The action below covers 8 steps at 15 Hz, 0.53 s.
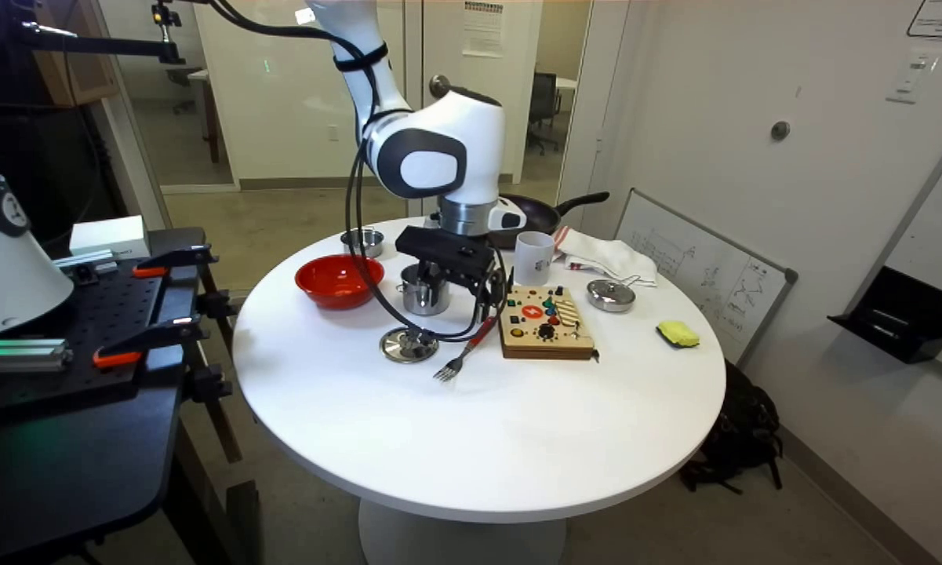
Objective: Pick up the lid from the pot and put it on the table, then pick up the folk and put it in the in the pot
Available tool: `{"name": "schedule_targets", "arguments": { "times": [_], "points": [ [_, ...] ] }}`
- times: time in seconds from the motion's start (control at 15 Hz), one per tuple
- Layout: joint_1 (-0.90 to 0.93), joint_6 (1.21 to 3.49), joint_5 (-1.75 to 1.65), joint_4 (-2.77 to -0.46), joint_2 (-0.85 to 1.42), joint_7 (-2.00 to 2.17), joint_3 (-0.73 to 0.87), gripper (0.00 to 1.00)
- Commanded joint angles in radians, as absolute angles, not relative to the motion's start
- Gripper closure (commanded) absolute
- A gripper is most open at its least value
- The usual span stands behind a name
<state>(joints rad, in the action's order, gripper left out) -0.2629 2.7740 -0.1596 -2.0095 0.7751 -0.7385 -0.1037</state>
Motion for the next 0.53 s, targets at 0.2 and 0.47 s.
{"name": "schedule_targets", "arguments": {
  "times": [0.2, 0.47],
  "points": [
    [-0.234, 2.783, -0.173, -1.914, 0.849, -0.687, -0.055, 0.0],
    [-0.234, 2.773, -0.172, -1.872, 0.886, -0.672, -0.056, 0.0]
  ]
}}
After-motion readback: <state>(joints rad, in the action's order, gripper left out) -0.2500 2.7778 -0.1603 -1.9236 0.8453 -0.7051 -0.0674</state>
